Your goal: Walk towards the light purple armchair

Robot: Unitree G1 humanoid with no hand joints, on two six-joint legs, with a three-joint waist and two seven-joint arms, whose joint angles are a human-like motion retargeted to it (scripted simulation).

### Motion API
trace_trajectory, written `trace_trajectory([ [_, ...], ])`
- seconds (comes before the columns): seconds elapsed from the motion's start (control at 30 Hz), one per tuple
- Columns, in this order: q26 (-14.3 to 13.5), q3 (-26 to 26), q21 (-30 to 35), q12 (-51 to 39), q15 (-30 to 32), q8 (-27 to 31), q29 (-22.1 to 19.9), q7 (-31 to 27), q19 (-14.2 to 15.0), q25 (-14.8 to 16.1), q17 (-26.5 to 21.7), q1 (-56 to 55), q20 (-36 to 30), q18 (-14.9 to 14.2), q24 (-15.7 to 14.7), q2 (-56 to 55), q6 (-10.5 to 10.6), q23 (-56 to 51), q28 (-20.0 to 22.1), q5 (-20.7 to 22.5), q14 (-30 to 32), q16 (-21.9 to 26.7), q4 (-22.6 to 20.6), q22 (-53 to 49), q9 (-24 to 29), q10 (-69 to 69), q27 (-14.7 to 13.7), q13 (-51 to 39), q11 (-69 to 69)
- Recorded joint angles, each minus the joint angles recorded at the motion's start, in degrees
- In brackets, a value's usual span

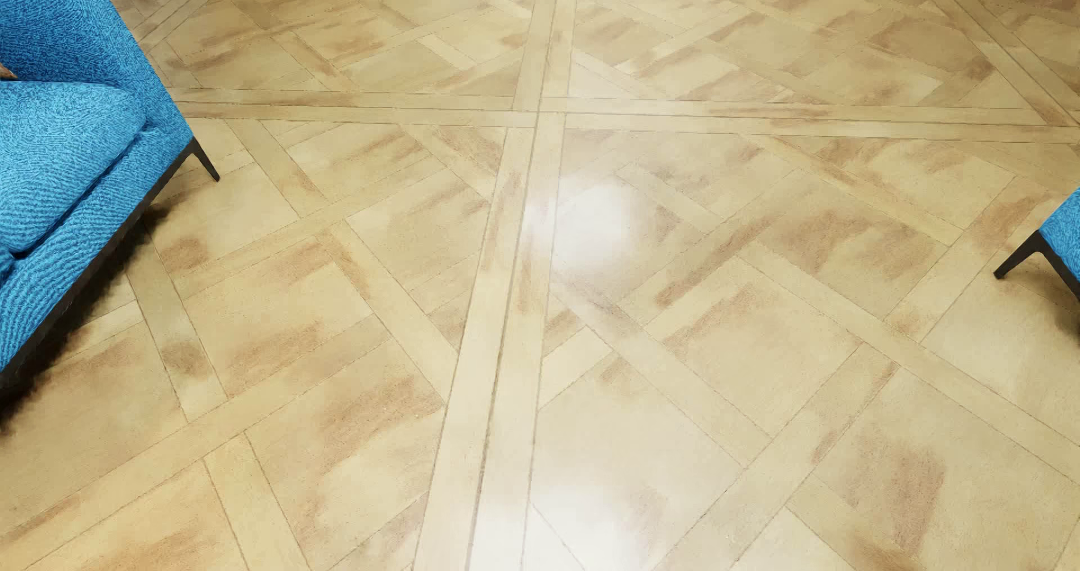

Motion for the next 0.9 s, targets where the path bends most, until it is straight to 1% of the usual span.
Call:
trace_trajectory([
  [0.03, 0.00, 1.50, -3.83, -0.47, -1.37, 0.00, 0.00, 0.00, 0.00, 0.00, -0.15, -1.45, -0.27, 0.00, 0.00, -1.52, -0.05, 0.73, 0.00, -0.23, 0.94, -0.14, -0.60, 0.09, -0.21, 0.80, 0.00, 0.37, 1.30],
  [0.07, 0.00, -1.80, -5.47, 0.75, -4.32, 0.00, 0.00, 0.00, 0.00, 0.00, 0.14, -0.93, -0.14, 0.00, 0.00, 0.69, -0.84, 0.51, 0.00, -0.32, 0.51, 0.08, -1.44, -0.47, -1.02, 1.51, 0.00, 2.17, -3.72],
  [0.1, 0.00, 0.26, -4.22, 0.01, -11.52, 0.00, 0.00, 0.00, 0.00, 0.00, -0.29, -1.24, -0.27, 0.00, 0.00, -2.33, -0.17, 0.31, 0.00, 0.10, 1.18, 0.30, -1.00, -0.98, -0.14, 2.09, 0.00, 1.93, 15.24],
  [0.13, 0.00, 0.12, -4.59, -0.12, -12.92, 0.00, 0.00, 0.00, 0.00, 0.00, -0.26, -0.86, -0.57, 0.00, 0.00, -4.97, -0.23, 0.33, 0.00, -0.04, 0.70, 0.45, -1.30, -1.89, 0.43, 3.04, 0.00, 2.58, 19.14],
  [0.17, 0.00, -0.65, -4.31, 0.00, -12.44, 0.00, 0.00, 0.00, 0.00, 0.00, -0.39, 0.84, 0.98, 0.00, 0.00, -8.92, -0.74, -0.24, 0.00, -0.72, -2.42, 0.74, -1.94, -3.52, 1.29, 2.14, 0.00, 3.16, 26.06],
  [0.2, 0.00, -0.81, -5.51, -1.04, -10.90, 0.00, 0.00, 0.00, 0.00, 0.00, 0.39, 3.56, -1.45, 0.00, 0.00, -11.39, -1.54, 1.19, 0.00, -1.61, -3.86, 1.58, -2.64, -3.66, 3.25, 2.53, 0.00, 3.73, 32.89],
  [0.23, 0.00, -2.11, -4.84, -2.19, -10.19, 0.00, 0.00, 0.00, 0.00, 0.00, 0.83, 5.02, -1.98, 0.00, 0.00, -15.43, -1.45, 1.23, 0.00, -1.58, -4.83, 2.18, -1.81, -4.08, 4.34, 2.46, 0.00, 3.82, 39.42],
  [0.27, 0.00, -5.48, -5.10, -2.53, -9.95, 0.00, 0.00, 0.00, 0.00, 0.00, 0.85, 6.50, -1.37, 0.00, 0.00, -17.73, -1.09, 0.73, 0.00, -1.80, -6.56, 1.81, -1.01, -3.88, 3.66, 1.70, 0.00, 5.42, 40.47],
  [0.3, 0.00, -7.86, -4.55, -3.99, -9.61, 0.00, 0.00, 0.00, 0.00, 0.00, 0.43, 6.72, -0.98, 0.00, 0.00, -22.18, 0.01, 0.98, 0.00, -1.76, -8.11, 1.46, -0.27, -3.42, 3.16, 0.81, 0.00, 5.87, 39.47],
  [0.33, 0.00, -9.05, -3.84, -4.49, -8.68, 0.00, 0.00, 0.00, 0.00, 0.00, 0.23, 10.32, -0.79, 0.00, 0.00, -23.49, -0.11, 1.21, 0.00, -2.18, -9.99, 1.48, -0.09, -4.46, 3.84, -1.12, 0.00, 7.11, 35.42],
  [0.4, 0.00, -11.12, -4.80, -6.03, -2.15, 0.00, 0.00, 0.00, 0.00, 0.00, -0.17, 14.70, 0.34, 0.00, 0.00, -29.34, 0.32, 2.21, 0.00, -2.58, -15.28, 1.68, 0.99, -5.94, 3.69, -3.30, 0.00, 8.43, 29.20],
  [0.43, 0.00, -11.68, -5.79, -7.21, 0.25, 0.00, 0.00, 0.00, 0.00, 0.00, -0.13, 17.10, 1.38, 0.00, 0.00, -31.60, 0.41, 4.02, 0.00, -2.69, -17.82, 1.45, 1.28, -5.70, 4.10, -3.56, 0.00, 8.62, 26.31],
  [0.47, 0.00, -12.84, -5.11, -7.66, 2.02, 0.00, 0.00, 0.00, 0.00, 0.00, -0.03, 19.18, 1.77, 0.00, 0.00, -33.43, 0.27, 5.19, 0.00, -3.08, -19.56, 1.96, 1.31, -6.71, 4.19, -3.76, 0.00, 8.41, 23.90],
  [0.5, 0.00, -14.18, -5.66, -8.57, 2.40, 0.00, 0.00, 0.00, 0.00, 0.00, -0.07, 20.63, 2.20, 0.00, 0.00, -34.96, 0.43, 5.88, 0.00, -3.30, -20.38, 1.79, 1.83, -5.97, 4.43, -3.70, 0.00, 8.47, 22.21],
  [0.53, 0.00, -14.91, -5.68, -8.71, 1.46, 0.00, 0.00, 0.00, 0.00, 0.00, -0.04, 22.66, 1.84, 0.00, 0.00, -35.82, 0.29, 6.19, 0.00, -3.54, -20.34, 2.18, 2.14, -6.14, 4.67, -3.70, 0.00, 8.72, 22.43],
  [0.57, 0.00, -16.15, -5.53, -8.32, 1.92, 0.00, 0.00, 0.00, 0.00, 0.00, -0.21, 24.38, 2.25, 0.00, 0.00, -36.60, 0.47, 6.12, 0.00, -3.56, -19.21, 1.74, 2.90, -5.07, 4.57, -3.83, 0.00, 9.10, 25.18],
  [0.6, 0.00, -17.69, -4.79, -8.14, 1.76, 0.00, 0.00, 0.00, 0.00, 0.00, -0.72, 24.93, -0.26, 0.00, 0.00, -37.88, 1.23, 6.20, 0.00, -3.30, -16.63, 2.01, 4.05, -4.18, 4.48, -2.33, 0.00, 8.96, 30.13],
  [0.63, 0.00, -18.40, -3.31, -7.06, 0.35, 0.00, 0.00, 0.00, 0.00, 0.00, -0.82, 24.63, -0.28, 0.00, 0.00, -38.25, 2.75, 7.32, 0.00, -2.24, -11.38, 0.96, 5.95, -1.97, 4.27, 0.32, 0.00, 8.29, 33.82],
  [0.67, 0.00, -18.10, -4.10, -4.39, -1.91, 0.00, 0.00, 0.00, 0.00, 0.00, -1.12, 24.90, -0.09, 0.00, 0.00, -35.85, 2.97, 7.27, 0.00, -1.30, -3.84, 0.96, 6.62, -2.80, 4.52, 5.47, 0.00, 8.08, 36.70],
  [0.7, 0.00, -17.19, -5.35, -2.32, -4.58, 0.00, 0.00, 0.00, 0.00, 0.00, -0.52, 21.22, 0.07, 0.00, 0.00, -33.87, 2.63, 7.25, 0.00, -0.68, 5.71, 0.39, 7.40, -1.61, 3.43, 13.46, 0.00, 7.93, 37.57],
  [0.73, 0.00, -13.99, -6.63, -1.60, -6.60, 0.00, 0.00, 0.00, 0.00, 0.00, -0.20, 16.71, -2.39, 0.00, 0.00, -30.71, 2.63, 6.98, 0.00, 1.04, 12.93, 0.85, 7.64, -1.11, 4.06, 23.83, 0.00, 7.22, 37.15],
  [0.77, 0.00, -12.16, -7.09, -0.09, -8.98, 0.00, 0.00, 0.00, 0.00, 0.00, 0.38, 8.93, -1.82, 0.00, 0.00, -28.53, 2.27, 5.27, 0.00, 1.87, 13.67, 1.36, 7.82, -2.05, 3.87, 37.15, 0.00, 6.22, 36.82],
  [0.8, 0.00, -10.09, -6.94, 0.40, -10.18, 0.00, 0.00, 0.00, 0.00, 0.00, 0.17, 3.37, -4.28, 0.00, 0.00, -23.14, 1.61, 3.59, 0.00, 2.18, 12.70, 1.48, 7.41, -0.13, 4.47, 46.30, 0.00, 5.61, 34.55],
  [0.83, 0.00, -5.43, -8.03, 1.82, -10.33, 0.00, 0.00, 0.00, 0.00, 0.00, 0.41, -2.50, -1.37, 0.00, 0.00, -18.48, 0.38, 1.14, 0.00, 2.16, 12.53, 1.00, 5.80, 0.40, 5.16, 50.28, 0.00, 4.69, 31.51],
  [0.87, 0.00, -1.74, -7.54, 3.64, -10.66, 0.00, 0.00, 0.00, 0.00, 0.00, 0.07, -8.35, -0.15, 0.00, 0.00, -13.94, -0.54, -1.40, 0.00, 2.06, 12.78, 1.64, 5.04, -0.67, 5.14, 48.75, 0.00, 3.63, 28.10],
  [0.9, 0.00, 1.78, -9.08, 4.82, -11.08, 0.00, 0.00, 0.00, 0.00, 0.00, 0.00, -12.09, 0.34, 0.00, 0.00, -7.74, -1.61, -3.09, 0.00, 1.41, 16.33, 1.72, 3.87, 0.15, 5.36, 41.31, 0.00, 3.39, 23.95],
])
